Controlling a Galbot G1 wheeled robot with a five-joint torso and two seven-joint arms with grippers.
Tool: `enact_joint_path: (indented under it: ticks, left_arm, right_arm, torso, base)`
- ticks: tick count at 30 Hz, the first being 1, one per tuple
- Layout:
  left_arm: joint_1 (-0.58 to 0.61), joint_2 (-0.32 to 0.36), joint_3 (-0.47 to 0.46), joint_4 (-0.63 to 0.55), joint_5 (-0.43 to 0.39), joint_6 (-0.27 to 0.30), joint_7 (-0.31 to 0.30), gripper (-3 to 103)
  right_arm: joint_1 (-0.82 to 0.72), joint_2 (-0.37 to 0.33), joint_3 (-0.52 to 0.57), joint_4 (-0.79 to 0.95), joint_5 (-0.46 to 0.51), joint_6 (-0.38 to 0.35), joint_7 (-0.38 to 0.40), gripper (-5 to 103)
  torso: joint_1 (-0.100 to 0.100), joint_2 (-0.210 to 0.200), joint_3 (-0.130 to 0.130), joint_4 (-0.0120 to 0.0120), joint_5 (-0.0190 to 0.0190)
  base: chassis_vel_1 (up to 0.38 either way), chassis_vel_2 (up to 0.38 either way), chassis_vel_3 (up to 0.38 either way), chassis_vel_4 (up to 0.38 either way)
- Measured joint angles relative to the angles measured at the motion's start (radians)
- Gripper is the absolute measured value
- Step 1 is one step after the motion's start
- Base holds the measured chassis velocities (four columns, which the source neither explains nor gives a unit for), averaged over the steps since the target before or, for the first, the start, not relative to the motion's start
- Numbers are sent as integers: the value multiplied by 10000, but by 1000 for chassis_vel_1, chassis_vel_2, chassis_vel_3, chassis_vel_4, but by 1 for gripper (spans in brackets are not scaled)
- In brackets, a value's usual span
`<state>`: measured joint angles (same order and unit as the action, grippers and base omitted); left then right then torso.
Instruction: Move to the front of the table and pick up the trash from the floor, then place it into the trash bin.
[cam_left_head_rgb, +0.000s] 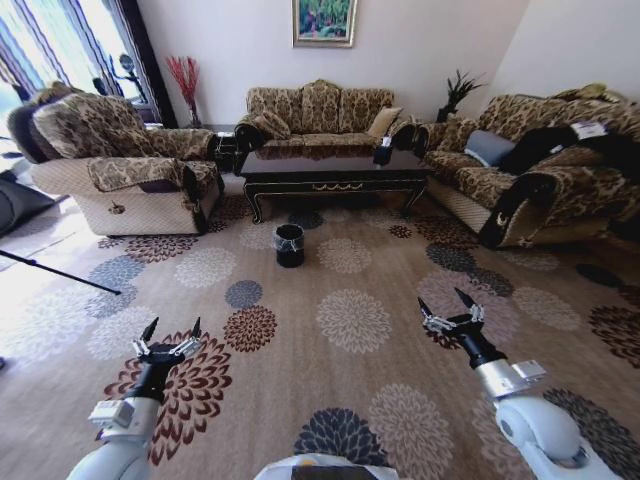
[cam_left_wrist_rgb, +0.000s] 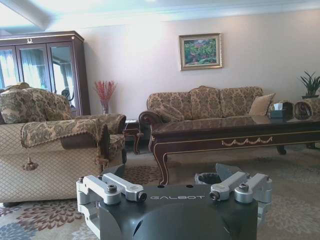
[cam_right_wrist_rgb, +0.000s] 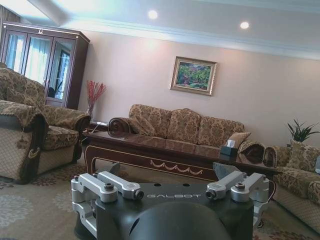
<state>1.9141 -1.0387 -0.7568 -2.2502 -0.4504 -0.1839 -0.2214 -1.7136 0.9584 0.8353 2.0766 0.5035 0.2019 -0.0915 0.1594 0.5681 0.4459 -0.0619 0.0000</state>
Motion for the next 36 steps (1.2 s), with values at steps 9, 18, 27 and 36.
enact_joint_path:
  ticks: [9,18,27,36]
  left_arm:
    - [0,0,0,0,0,0,0,100]
    - [1,0,0,0,0,0,0,100]
    - [0,0,0,0,0,0,0,100]
    - [0,0,0,0,0,0,0,100]
  right_arm:
    - [0,0,0,0,0,0,0,100]
    - [0,0,0,0,0,0,0,100]
    - [0,0,0,0,0,0,0,100]
    - [0,0,0,0,0,0,0,100]
  torso:
    - [152,377,227,0,0]
    - [308,763,458,0,0]
    - [484,1176,693,0,0]
    - [628,1525,899,0,0]
  base:
    - [0,0,0,0]
    - [0,0,0,0]
    - [0,0,0,0]
    - [0,0,0,0]
